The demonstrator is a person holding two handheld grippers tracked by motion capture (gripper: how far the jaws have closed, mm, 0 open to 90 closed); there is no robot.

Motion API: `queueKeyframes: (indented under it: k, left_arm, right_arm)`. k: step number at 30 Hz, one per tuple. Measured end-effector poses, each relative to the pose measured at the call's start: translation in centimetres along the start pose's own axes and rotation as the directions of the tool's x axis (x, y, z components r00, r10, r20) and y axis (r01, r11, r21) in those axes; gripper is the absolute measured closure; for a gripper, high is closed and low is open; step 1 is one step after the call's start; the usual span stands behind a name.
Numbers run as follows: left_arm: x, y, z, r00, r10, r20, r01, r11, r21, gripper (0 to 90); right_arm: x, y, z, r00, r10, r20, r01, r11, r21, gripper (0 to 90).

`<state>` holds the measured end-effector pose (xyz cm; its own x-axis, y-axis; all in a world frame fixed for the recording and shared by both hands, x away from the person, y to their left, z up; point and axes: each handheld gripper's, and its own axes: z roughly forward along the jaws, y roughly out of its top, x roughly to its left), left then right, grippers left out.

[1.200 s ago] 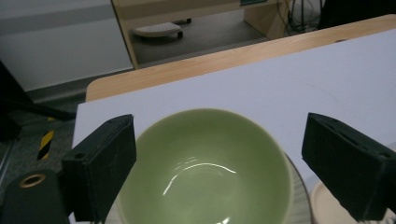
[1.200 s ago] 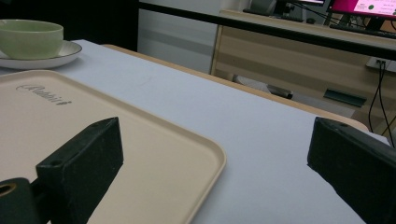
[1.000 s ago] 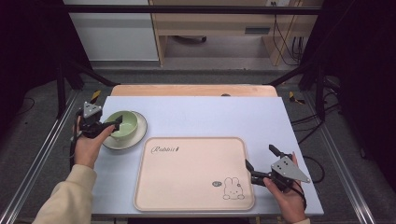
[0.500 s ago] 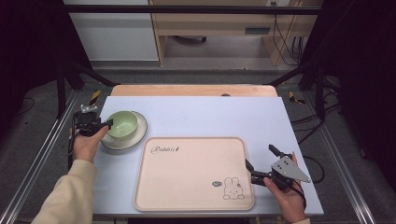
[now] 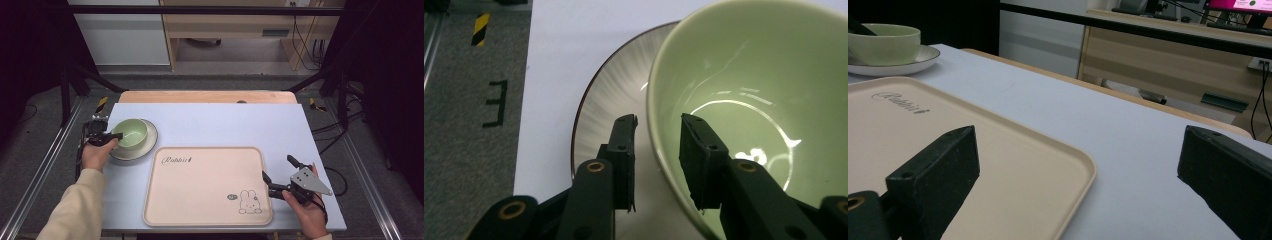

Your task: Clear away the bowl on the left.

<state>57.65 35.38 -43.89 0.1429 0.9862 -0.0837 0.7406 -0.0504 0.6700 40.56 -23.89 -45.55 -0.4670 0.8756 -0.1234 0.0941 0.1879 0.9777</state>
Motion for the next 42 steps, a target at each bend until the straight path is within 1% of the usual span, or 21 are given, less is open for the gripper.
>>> queueKeyframes:
  k: [1,6,8,16,17,20,23,24,26,27,29,30,31,32,34,35,36,38,39,40,42]
  left_arm:
    - [0.1,0.0,0.0,0.9998,-0.007,0.017,0.007,1.0,0.006,74.5]
    - [0.4,0.0,-0.2,0.9992,-0.037,0.019,0.036,0.9993,0.009,81.5]
    - [0.5,-0.1,-0.4,0.9962,-0.069,0.054,0.07,0.9974,-0.018,83.5]
    - [-0.6,-0.6,-2.3,0.9987,-0.037,0.034,0.041,0.9937,-0.105,82.8]
    - [-1.0,-0.7,-2.8,0.9975,-0.033,0.062,0.04,0.9917,-0.122,82.8]
    - [-1.6,-0.7,-3.3,0.9961,-0.025,0.084,0.037,0.9893,-0.141,82.8]
    - [-3.4,-0.5,-3.9,0.9897,0.014,0.143,0.009,0.9879,-0.155,82.7]
    - [-3.4,-0.5,-3.9,0.9897,0.014,0.143,0.009,0.9879,-0.155,82.7]
    - [-4.2,-0.5,-4.0,0.9855,0.034,0.167,-0.007,0.9874,-0.158,82.8]
    - [-5.4,-0.5,-4.0,0.9796,0.053,0.194,-0.023,0.9876,-0.155,82.7]
    - [-5.9,-0.5,-4.0,0.9767,0.059,0.206,-0.028,0.9877,-0.154,82.7]
    - [-7.0,-0.6,-4.0,0.9698,0.079,0.231,-0.042,0.9864,-0.159,82.7]
    - [-7.5,-0.6,-4.0,0.966,0.087,0.244,-0.048,0.9858,-0.161,82.7]
    - [-7.5,-0.6,-4.0,0.966,0.087,0.244,-0.048,0.9858,-0.161,82.6]
    - [-8.6,-0.7,-4.0,0.9571,0.107,0.269,-0.065,0.9845,-0.163,82.6]
    - [-9.7,-0.9,-4.0,0.9486,0.124,0.291,-0.078,0.9837,-0.162,82.6]
    - [-9.7,-0.9,-4.0,0.9486,0.124,0.291,-0.078,0.9837,-0.162,82.6]
    - [-10.7,-1.0,-4.0,0.9391,0.138,0.314,-0.091,0.9828,-0.161,82.6]
    - [-11.6,-1.2,-4.0,0.9316,0.15,0.331,-0.1,0.9818,-0.161,82.6]
    - [-11.6,-1.2,-4.0,0.9316,0.15,0.331,-0.1,0.9818,-0.161,82.6]
    - [-12.5,-1.3,-3.9,0.923,0.169,0.346,-0.121,0.9803,-0.156,82.6]
  right_arm:
    - [0.0,0.0,0.0,1.0,0.0,-0.001,0.0,1.0,-0.001,3.3]
    - [0.0,0.0,0.0,1.0,-0.001,-0.001,0.001,1.0,-0.001,3.3]
    - [0.0,0.0,-0.1,1.0,-0.001,-0.001,0.001,1.0,-0.001,3.3]
    - [0.3,0.1,0.0,0.9999,-0.011,-0.008,0.011,1.0,-0.003,3.2]
    - [0.4,0.2,-0.1,0.9999,-0.014,-0.009,0.014,1.0,-0.001,3.2]
    - [0.4,0.2,-0.1,0.9999,-0.013,-0.008,0.013,1.0,-0.002,3.2]
    - [0.2,0.2,-0.1,0.9999,-0.01,-0.003,0.01,1.0,-0.001,3.2]
    - [0.2,0.2,-0.1,0.9999,-0.01,-0.003,0.01,1.0,-0.001,3.2]
    - [0.2,0.2,-0.1,1.0,-0.009,0.001,0.009,1.0,-0.002,3.2]
    - [0.2,0.2,-0.1,1.0,-0.01,0.001,0.01,1.0,-0.003,3.2]
    - [0.1,0.2,-0.2,1.0,-0.01,0.001,0.01,1.0,-0.002,3.2]
    - [0.1,0.2,-0.2,0.9999,-0.011,0.001,0.011,1.0,-0.004,3.2]
    - [0.1,0.2,-0.2,0.9999,-0.012,0.001,0.012,1.0,-0.006,3.2]
    - [0.1,0.2,-0.2,0.9999,-0.012,0.001,0.012,1.0,-0.006,3.2]
    - [0.1,0.2,-0.2,0.9999,-0.017,0.002,0.017,1.0,-0.006,3.2]
    - [0.1,0.2,-0.3,0.9999,-0.016,0.002,0.016,1.0,-0.007,3.2]
    - [0.1,0.2,-0.3,0.9999,-0.016,0.002,0.016,1.0,-0.007,3.2]
    - [0.1,0.2,-0.3,0.9999,-0.017,0.001,0.017,1.0,-0.007,3.2]
    - [0.0,0.2,-0.3,0.9999,-0.015,0.002,0.015,1.0,-0.007,3.2]
    - [0.0,0.2,-0.3,0.9999,-0.015,0.002,0.015,1.0,-0.007,3.2]
    - [0.0,0.2,-0.3,0.9999,-0.015,0.002,0.015,1.0,-0.008,3.1]
